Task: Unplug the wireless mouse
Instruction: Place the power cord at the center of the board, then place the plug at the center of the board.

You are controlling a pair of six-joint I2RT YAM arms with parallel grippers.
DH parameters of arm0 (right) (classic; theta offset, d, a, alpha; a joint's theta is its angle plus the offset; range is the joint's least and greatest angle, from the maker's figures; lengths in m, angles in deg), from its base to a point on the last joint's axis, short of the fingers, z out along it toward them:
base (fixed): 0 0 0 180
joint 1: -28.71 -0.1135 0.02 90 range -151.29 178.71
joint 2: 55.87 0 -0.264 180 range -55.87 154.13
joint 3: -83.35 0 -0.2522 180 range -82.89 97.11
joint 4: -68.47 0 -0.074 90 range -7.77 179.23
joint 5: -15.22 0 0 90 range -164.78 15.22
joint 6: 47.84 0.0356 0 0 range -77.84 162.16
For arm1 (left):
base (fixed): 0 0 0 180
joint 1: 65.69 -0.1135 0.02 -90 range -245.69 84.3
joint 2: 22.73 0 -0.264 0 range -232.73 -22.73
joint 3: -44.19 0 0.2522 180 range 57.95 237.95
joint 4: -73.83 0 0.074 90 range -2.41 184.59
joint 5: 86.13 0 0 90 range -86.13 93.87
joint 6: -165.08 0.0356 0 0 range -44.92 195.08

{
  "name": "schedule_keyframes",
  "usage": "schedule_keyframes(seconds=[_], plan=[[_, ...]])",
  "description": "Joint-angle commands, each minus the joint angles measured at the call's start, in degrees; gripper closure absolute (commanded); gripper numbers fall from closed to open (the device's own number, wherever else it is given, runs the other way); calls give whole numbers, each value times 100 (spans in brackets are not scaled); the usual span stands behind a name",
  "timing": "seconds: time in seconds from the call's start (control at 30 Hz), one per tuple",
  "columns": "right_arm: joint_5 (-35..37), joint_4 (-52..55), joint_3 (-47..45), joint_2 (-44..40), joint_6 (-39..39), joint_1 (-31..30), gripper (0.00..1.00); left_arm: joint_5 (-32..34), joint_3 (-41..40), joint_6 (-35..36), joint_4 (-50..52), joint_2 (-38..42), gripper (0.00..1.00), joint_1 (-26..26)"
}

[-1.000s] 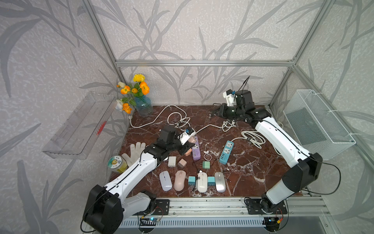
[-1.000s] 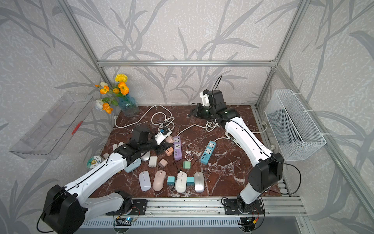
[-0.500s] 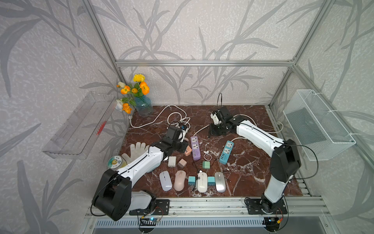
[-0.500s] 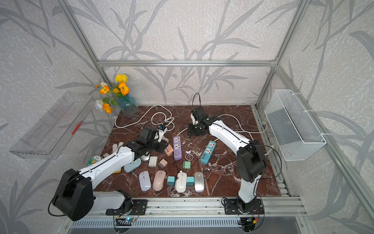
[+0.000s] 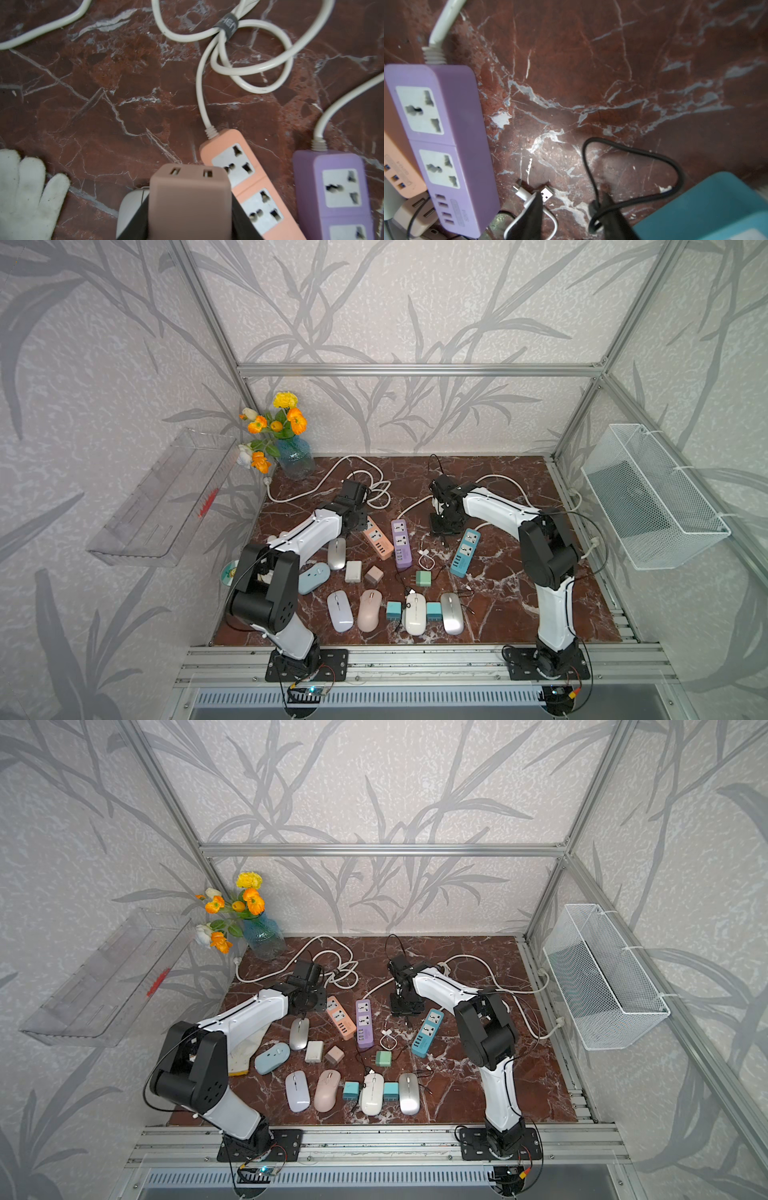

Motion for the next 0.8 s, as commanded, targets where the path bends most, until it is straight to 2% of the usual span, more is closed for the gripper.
schedule_keyframes(seconds=[0.0, 0.13, 0.23, 0.3, 0.33, 0.4, 0.47, 0.5, 0.67, 0.77], plan=[[-59, -11, -73, -534, -10, 15, 38, -45, 212, -149, 104, -275, 100, -188], [115, -257, -403, -1298, -71, 28, 34, 137, 424, -115, 111, -673, 100, -393], [255, -621, -838, -1941, -186, 84, 33, -16, 627, -111, 97, -1036, 100, -569], [452, -963, -1249, -2494, -251, 141, 28, -323, 871, -59, 191, -1314, 100, -642], [541, -1145, -1481, -2724, -246, 189, 26, -371, 955, -35, 215, -1387, 91, -639], [786, -1618, -2027, -3268, -177, 322, 18, -401, 1027, -37, 197, -1447, 60, -641], [1049, -2089, -2578, -3755, -183, 441, 6, -344, 1018, -59, 159, -1418, 15, -649], [1263, -2265, -2829, -3986, -230, 490, 1, -330, 1008, -72, 159, -1392, 1, -645], [2756, -2621, -3627, -4699, -541, 687, 1, -449, 786, -78, -30, -921, 0, -661], [3699, -2757, -4011, -4877, -665, 948, 0, -250, 236, -23, -520, -50, 0, -661]])
